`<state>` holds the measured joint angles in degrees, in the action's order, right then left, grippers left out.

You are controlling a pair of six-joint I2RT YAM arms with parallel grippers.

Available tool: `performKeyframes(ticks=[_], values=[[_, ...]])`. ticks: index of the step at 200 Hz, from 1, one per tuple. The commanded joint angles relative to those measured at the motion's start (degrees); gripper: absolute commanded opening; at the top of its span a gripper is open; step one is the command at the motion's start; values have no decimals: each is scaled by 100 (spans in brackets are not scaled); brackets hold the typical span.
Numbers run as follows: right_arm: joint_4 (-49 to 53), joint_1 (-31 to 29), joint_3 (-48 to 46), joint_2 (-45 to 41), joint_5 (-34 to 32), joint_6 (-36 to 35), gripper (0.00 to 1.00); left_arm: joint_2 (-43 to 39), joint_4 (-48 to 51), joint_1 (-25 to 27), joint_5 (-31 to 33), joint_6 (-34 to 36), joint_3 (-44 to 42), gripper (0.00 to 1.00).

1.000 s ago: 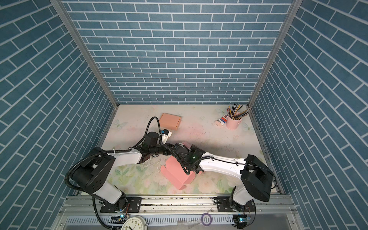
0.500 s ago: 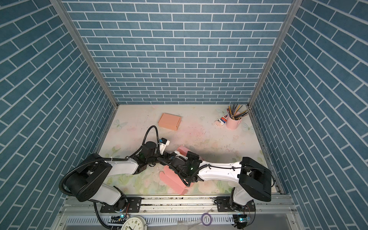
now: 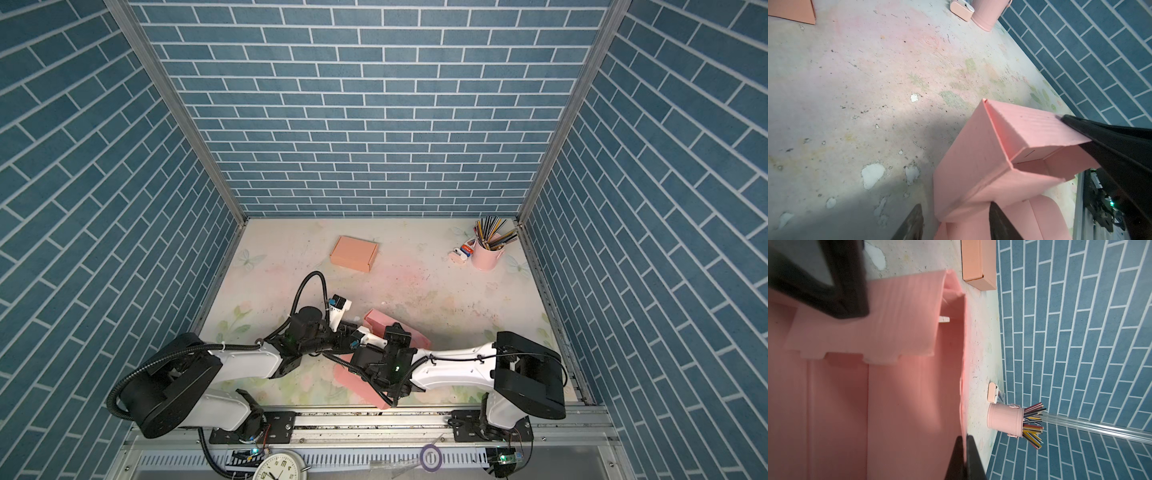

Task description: Fold the paper box

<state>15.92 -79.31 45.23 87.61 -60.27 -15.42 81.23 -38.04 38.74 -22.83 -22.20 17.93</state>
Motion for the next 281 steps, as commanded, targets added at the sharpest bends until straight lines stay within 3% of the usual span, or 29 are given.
performKeyframes(ticks=[1,75,167,222,281], values=[[-88,-128,-116,81,-105,-202,0,-28,-222,91,280,202,-104,53],[-233,-545,-239,414,-476,-300,0,-142,-647,302,681,369,-459,55],[-125,-753,-190,455,-295,-64,0,-15,-1352,574,1000,663,-425,55],[-146,-762,-138,274,-164,-44,0,313,-1566,974,1733,862,-383,45],[-160,-779,-62,185,-67,21,0,419,-1636,1186,2205,1016,-256,27]])
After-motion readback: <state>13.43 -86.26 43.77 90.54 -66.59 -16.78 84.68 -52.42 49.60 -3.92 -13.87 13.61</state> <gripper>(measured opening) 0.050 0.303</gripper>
